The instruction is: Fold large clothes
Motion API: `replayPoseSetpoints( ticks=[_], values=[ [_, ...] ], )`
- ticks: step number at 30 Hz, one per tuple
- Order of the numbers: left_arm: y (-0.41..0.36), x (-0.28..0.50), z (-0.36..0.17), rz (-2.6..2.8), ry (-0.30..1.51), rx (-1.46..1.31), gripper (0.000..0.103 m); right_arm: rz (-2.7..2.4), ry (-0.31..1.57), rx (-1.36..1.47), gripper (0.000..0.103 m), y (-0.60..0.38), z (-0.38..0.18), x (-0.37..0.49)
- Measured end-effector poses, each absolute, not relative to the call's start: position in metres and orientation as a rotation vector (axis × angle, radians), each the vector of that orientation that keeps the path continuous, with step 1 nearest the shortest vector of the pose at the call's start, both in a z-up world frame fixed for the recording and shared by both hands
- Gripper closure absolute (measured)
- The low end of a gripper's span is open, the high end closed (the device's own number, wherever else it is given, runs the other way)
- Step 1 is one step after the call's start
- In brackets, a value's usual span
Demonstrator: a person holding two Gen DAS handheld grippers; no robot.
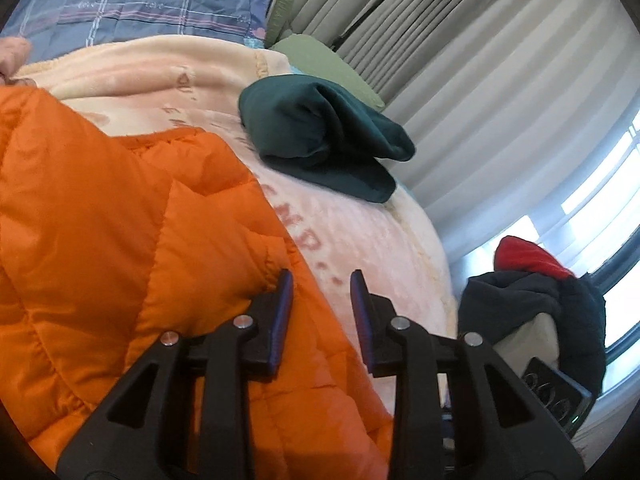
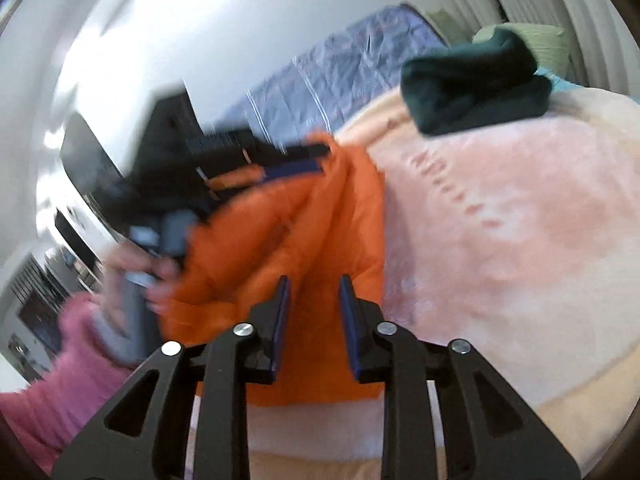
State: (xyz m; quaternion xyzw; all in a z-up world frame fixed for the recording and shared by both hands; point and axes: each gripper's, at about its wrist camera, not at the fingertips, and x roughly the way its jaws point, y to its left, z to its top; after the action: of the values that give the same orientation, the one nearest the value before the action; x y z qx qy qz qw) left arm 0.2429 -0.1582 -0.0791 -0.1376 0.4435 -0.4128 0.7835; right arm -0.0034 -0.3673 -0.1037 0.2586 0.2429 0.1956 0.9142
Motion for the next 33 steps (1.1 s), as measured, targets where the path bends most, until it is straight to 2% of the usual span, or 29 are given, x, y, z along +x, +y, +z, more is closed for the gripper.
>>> replayPoseSetpoints(
  ticks=[2,3,4,7,10,11,14,15,16,18,22,24,27,28,29,31,33],
  values=[
    [-0.162,0.243,-0.08,-0.905,0.959,-0.3,0.073,0.462,0.493,0.585,0.041,-0.367,-0.098,-0.011],
    [-0.166,0.243,-0.082,-0.912,0.963,-0.297,0.073,0.486,0.519,0.579,0.036,-0.359,-0.097,-0.008],
    [-0.169,0.243,-0.082,-0.915,0.966,-0.294,0.073,0.493,0.556,0.551,0.032,-0.348,-0.097,-0.004],
    [-0.179,0.242,-0.083,-0.928,0.972,-0.269,0.073,0.453,0.63,0.508,0.033,-0.325,-0.106,0.006],
    [-0.176,0.243,-0.083,-0.936,0.967,-0.279,0.073,0.438,0.644,0.563,0.085,-0.322,-0.118,0.024],
    [-0.173,0.243,-0.082,-0.932,0.964,-0.282,0.073,0.427,0.631,0.578,0.092,-0.326,-0.118,0.025],
    [-0.152,0.242,-0.062,-0.912,0.928,-0.274,0.073,0.336,0.527,0.549,0.096,-0.34,-0.107,0.0],
    [-0.139,0.239,-0.048,-0.898,0.871,-0.254,0.068,0.315,0.507,0.542,0.096,-0.345,-0.105,-0.003],
    [-0.129,0.236,-0.038,-0.874,0.82,-0.233,0.059,0.302,0.501,0.542,0.096,-0.349,-0.105,-0.004],
    [-0.109,0.232,-0.021,-0.815,0.732,-0.19,0.053,0.284,0.541,0.562,0.096,-0.356,-0.117,0.005],
    [-0.089,0.245,-0.038,-0.761,0.782,-0.165,0.053,0.239,0.615,0.539,0.096,-0.345,-0.143,0.012],
    [-0.102,0.25,-0.061,-0.74,0.825,-0.081,0.053,0.233,0.619,0.509,0.094,-0.338,-0.142,0.009],
    [-0.129,0.245,-0.078,-0.699,0.796,0.063,0.053,0.2,0.634,0.411,0.085,-0.329,-0.134,0.005],
    [-0.141,0.243,-0.082,-0.692,0.791,0.114,0.052,0.18,0.627,0.374,0.077,-0.329,-0.13,0.003],
    [-0.151,0.241,-0.084,-0.68,0.785,0.162,0.052,0.154,0.613,0.343,0.065,-0.33,-0.125,0.001],
    [-0.162,0.238,-0.09,-0.655,0.776,0.246,0.052,0.108,0.551,0.296,0.054,-0.333,-0.108,-0.008],
    [-0.17,0.238,-0.094,-0.65,0.774,0.277,0.052,0.121,0.487,0.273,0.054,-0.333,-0.091,-0.014]
  ],
)
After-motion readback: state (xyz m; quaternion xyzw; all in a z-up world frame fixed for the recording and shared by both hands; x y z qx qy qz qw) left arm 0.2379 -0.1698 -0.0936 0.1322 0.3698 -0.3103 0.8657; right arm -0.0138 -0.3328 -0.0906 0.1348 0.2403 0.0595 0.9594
